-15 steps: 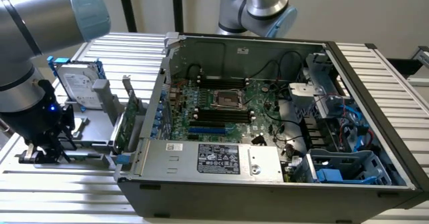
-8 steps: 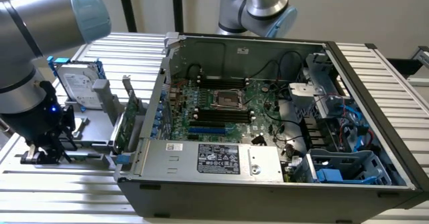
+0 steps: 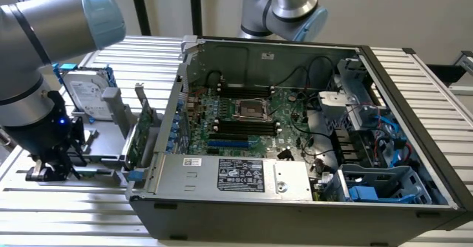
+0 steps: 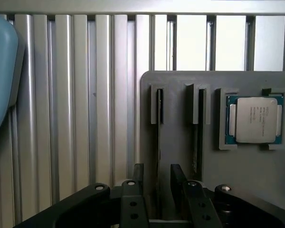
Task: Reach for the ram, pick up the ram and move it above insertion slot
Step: 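Pick up the ram and move it above insertion slot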
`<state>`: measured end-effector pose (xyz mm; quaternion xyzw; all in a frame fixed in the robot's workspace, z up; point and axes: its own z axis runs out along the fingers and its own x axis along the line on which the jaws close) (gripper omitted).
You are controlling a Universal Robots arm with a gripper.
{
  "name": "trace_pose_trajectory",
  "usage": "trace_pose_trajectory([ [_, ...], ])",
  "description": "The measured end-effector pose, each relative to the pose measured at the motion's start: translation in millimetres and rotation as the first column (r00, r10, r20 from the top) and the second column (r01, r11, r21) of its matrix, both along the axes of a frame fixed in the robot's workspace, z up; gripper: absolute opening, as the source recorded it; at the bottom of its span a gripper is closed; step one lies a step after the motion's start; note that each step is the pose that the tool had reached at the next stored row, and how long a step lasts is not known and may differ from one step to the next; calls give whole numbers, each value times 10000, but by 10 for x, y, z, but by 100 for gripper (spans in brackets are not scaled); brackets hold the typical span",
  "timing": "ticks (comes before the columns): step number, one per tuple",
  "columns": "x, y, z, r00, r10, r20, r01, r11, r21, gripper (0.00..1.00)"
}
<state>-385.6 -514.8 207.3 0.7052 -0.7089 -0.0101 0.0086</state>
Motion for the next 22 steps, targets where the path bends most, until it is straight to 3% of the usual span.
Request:
trace_pose_trajectory([
  [4, 9, 17, -14, 10000, 0, -43, 0, 10000, 0, 36],
  [22, 10, 40, -106, 9998, 189, -49, -189, 9998, 2, 36],
])
